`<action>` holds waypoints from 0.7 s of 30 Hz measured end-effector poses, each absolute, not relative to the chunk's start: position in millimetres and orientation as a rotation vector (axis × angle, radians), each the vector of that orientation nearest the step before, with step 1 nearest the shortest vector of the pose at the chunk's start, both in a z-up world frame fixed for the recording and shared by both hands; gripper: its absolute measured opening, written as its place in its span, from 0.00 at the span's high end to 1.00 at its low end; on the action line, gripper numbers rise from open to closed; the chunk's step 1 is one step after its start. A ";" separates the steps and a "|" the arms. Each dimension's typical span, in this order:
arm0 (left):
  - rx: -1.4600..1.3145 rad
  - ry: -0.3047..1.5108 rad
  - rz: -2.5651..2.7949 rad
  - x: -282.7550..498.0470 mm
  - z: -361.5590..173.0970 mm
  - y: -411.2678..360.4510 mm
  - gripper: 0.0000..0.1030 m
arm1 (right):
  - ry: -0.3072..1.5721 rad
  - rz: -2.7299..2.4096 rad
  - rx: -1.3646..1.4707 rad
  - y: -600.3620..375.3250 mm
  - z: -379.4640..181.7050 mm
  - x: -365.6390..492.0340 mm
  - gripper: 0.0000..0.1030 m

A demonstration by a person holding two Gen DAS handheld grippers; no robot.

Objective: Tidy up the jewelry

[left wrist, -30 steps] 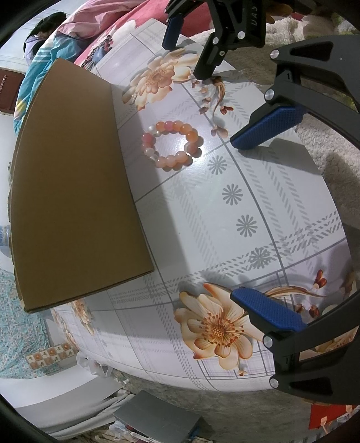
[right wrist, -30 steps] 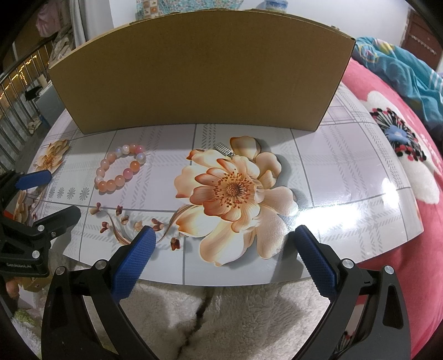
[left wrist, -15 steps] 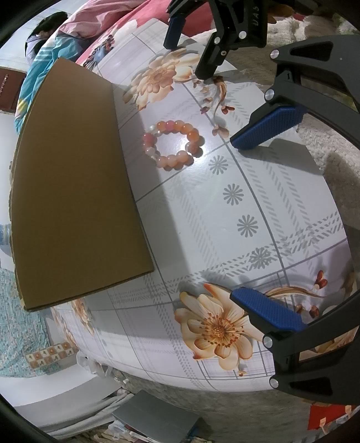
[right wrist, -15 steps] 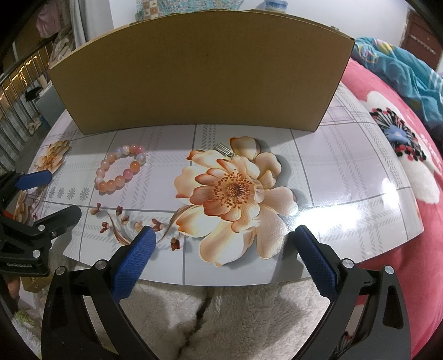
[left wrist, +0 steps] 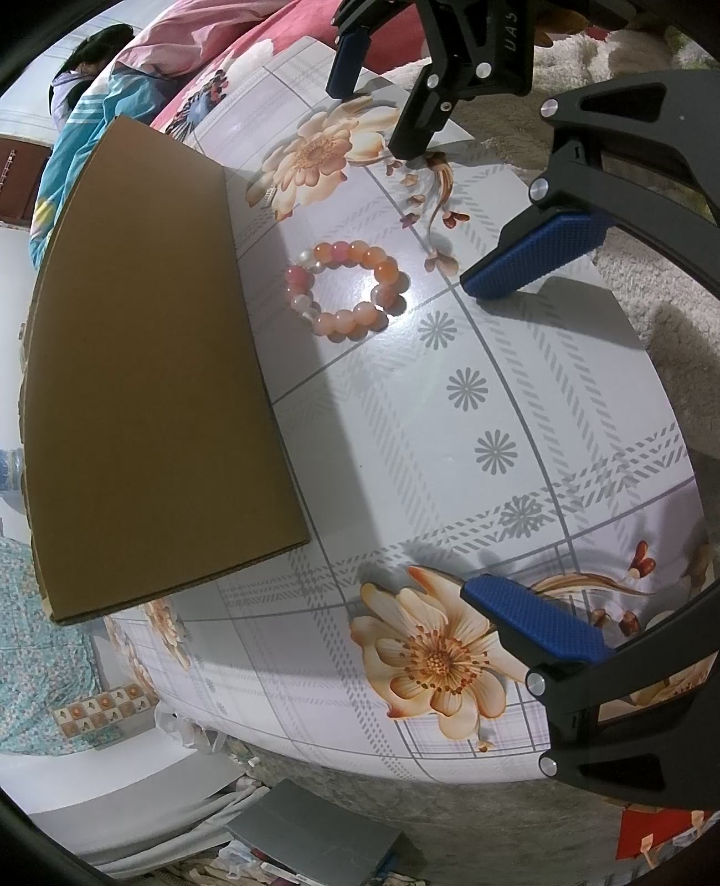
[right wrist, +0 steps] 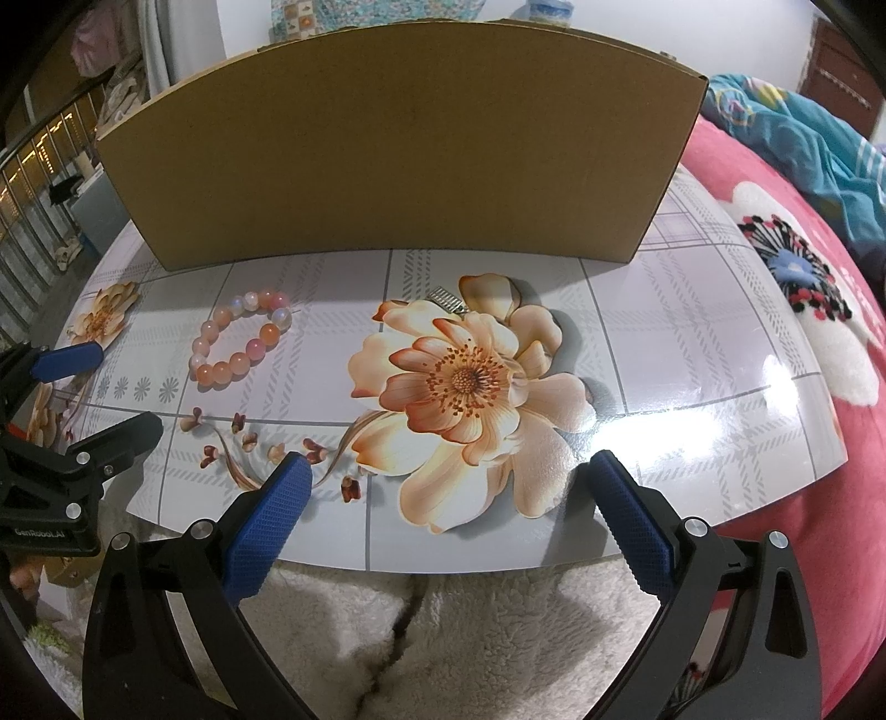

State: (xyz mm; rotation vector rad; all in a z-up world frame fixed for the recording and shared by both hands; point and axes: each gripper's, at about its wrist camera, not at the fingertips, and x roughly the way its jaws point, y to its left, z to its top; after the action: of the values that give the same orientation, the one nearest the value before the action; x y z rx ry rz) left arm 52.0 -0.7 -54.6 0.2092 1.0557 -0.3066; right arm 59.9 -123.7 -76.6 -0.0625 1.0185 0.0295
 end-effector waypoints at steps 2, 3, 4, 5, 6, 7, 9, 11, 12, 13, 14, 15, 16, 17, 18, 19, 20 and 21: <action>0.208 1.056 -0.307 52.0 -54.6 -0.5 0.04 | 1.019 0.029 -0.063 -123.5 -76.6 59.8 0.08; 0.208 1.056 -0.307 52.3 -54.5 -0.8 0.04 | 1.018 0.029 -0.063 -123.7 -76.5 59.7 0.08; 0.208 1.055 -0.307 52.2 -54.6 -0.7 0.04 | 1.018 0.029 -0.063 -123.6 -76.5 59.7 0.08; 0.209 1.053 -0.309 52.0 -54.6 -0.8 0.04 | 1.018 0.029 -0.063 -123.6 -76.4 59.6 0.08; 0.209 1.051 -0.310 52.0 -54.7 -0.6 0.04 | 1.018 0.029 -0.063 -123.6 -76.4 59.5 0.08; 0.210 1.050 -0.312 51.8 -54.7 -0.4 0.04 | 1.019 0.029 -0.063 -123.5 -76.4 59.5 0.08; 0.211 1.049 -0.315 52.4 -54.9 0.1 0.04 | 1.019 0.025 -0.065 -123.4 -76.3 59.3 0.08; 0.212 1.048 -0.317 52.7 -54.8 0.3 0.04 | 1.019 0.025 -0.066 -123.4 -76.2 59.2 0.08; 0.212 1.048 -0.317 52.6 -54.8 0.3 0.04 | 1.019 0.025 -0.066 -123.4 -76.1 59.2 0.08; 0.212 1.048 -0.316 52.4 -54.8 0.2 0.04 | 1.019 0.025 -0.066 -123.4 -76.1 59.2 0.08; 0.212 1.048 -0.316 52.3 -54.9 0.2 0.04 | 1.019 0.025 -0.066 -123.4 -76.0 59.8 0.08; 0.212 1.048 -0.316 52.4 -54.8 0.0 0.04 | 1.019 0.025 -0.066 -123.4 -76.0 59.7 0.08; 0.213 1.049 -0.316 52.3 -54.8 -0.1 0.04 | 1.019 0.025 -0.067 -123.1 -76.0 59.9 0.08; 0.213 1.049 -0.316 52.1 -54.9 -0.2 0.04 | 1.019 0.025 -0.067 -123.2 -75.9 59.7 0.08; 0.212 1.049 -0.316 52.2 -54.8 -0.3 0.04 | 1.019 0.024 -0.066 -123.2 -75.9 59.5 0.08; 0.213 1.049 -0.316 52.3 -54.7 -0.4 0.04 | 1.019 0.024 -0.066 -123.3 -75.9 59.4 0.08; 0.214 1.049 -0.316 52.3 -54.7 -0.4 0.04 | 1.019 0.024 -0.067 -123.1 -75.8 59.4 0.08; 0.213 1.049 -0.316 52.4 -54.6 -0.6 0.04 | 1.019 0.024 -0.067 -123.2 -75.7 59.3 0.08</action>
State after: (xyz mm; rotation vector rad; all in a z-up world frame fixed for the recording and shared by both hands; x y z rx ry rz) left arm 52.4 -0.6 -54.6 0.2125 1.0491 -0.3161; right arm 59.3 -123.2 -75.7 -0.0667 1.0191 0.0240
